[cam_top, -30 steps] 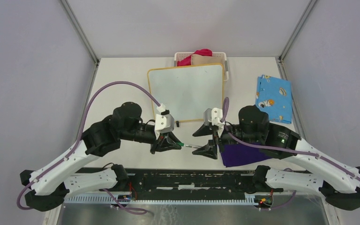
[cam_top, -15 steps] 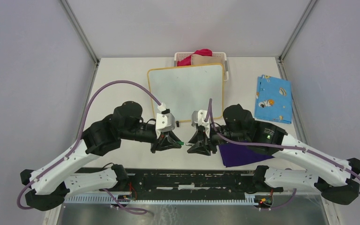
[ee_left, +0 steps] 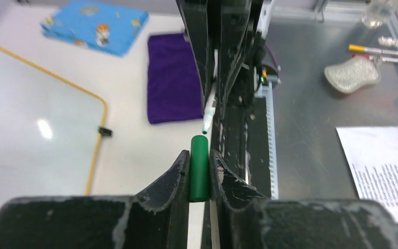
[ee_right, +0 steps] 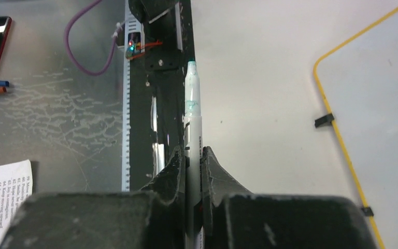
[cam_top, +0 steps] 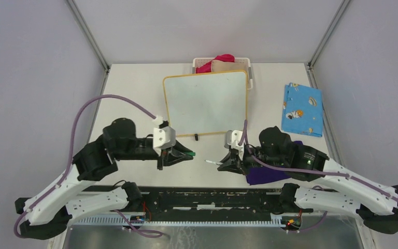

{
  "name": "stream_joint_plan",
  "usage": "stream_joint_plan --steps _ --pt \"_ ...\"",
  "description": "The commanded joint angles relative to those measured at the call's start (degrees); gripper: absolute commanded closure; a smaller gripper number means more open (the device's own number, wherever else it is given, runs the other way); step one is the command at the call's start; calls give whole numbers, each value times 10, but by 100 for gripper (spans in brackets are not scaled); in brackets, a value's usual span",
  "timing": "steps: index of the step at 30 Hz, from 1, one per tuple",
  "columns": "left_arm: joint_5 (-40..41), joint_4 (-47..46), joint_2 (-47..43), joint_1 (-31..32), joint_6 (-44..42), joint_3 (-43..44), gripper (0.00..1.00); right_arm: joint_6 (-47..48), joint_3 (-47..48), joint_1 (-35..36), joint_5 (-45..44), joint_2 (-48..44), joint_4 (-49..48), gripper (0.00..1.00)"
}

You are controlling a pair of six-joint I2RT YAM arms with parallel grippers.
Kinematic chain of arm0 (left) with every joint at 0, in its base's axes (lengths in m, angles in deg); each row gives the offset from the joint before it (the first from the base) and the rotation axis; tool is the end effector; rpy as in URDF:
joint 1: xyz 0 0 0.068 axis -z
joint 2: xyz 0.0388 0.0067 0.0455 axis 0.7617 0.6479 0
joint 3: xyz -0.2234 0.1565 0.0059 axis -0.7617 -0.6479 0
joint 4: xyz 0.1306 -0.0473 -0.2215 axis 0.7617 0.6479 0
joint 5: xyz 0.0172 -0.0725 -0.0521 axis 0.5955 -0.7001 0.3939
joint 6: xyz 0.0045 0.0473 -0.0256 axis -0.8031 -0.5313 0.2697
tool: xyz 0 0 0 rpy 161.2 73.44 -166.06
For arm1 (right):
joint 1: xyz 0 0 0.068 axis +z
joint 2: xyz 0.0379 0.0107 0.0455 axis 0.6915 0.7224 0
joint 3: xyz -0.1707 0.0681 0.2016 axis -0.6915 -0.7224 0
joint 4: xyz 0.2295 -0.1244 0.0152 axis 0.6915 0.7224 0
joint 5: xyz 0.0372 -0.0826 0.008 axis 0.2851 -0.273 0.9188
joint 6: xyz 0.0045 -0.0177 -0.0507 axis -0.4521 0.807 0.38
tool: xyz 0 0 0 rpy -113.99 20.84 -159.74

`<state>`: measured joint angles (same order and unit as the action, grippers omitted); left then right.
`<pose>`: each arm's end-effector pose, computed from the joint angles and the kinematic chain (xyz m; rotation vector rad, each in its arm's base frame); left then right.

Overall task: Write a sentence on the whiteboard
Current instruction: Place the pen cap at the center of the board.

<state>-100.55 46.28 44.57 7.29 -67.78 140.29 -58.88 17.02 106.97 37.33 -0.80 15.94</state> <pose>0.0655 -0.1307 0.4135 1.3304 1.4574 -1.0309 0.0702 0.1680 0.3652 -1.3316 1.5879 1.0535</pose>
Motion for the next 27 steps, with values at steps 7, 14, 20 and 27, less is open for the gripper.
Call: stream_joint_plan --steps 7,14,20,27 --pt "61 -81 -29 0 8 -6 98 -18 -43 2 -98 -93 16 100" --pt "63 33 41 0 -19 -17 98 -90 -93 2 -451 -184 -6 100" --pt "55 91 123 8 -59 -55 98 -119 -149 2 -509 -223 -38 100" --pt "14 -41 211 14 -16 -113 98 -161 -190 2 -543 -262 -43 100"
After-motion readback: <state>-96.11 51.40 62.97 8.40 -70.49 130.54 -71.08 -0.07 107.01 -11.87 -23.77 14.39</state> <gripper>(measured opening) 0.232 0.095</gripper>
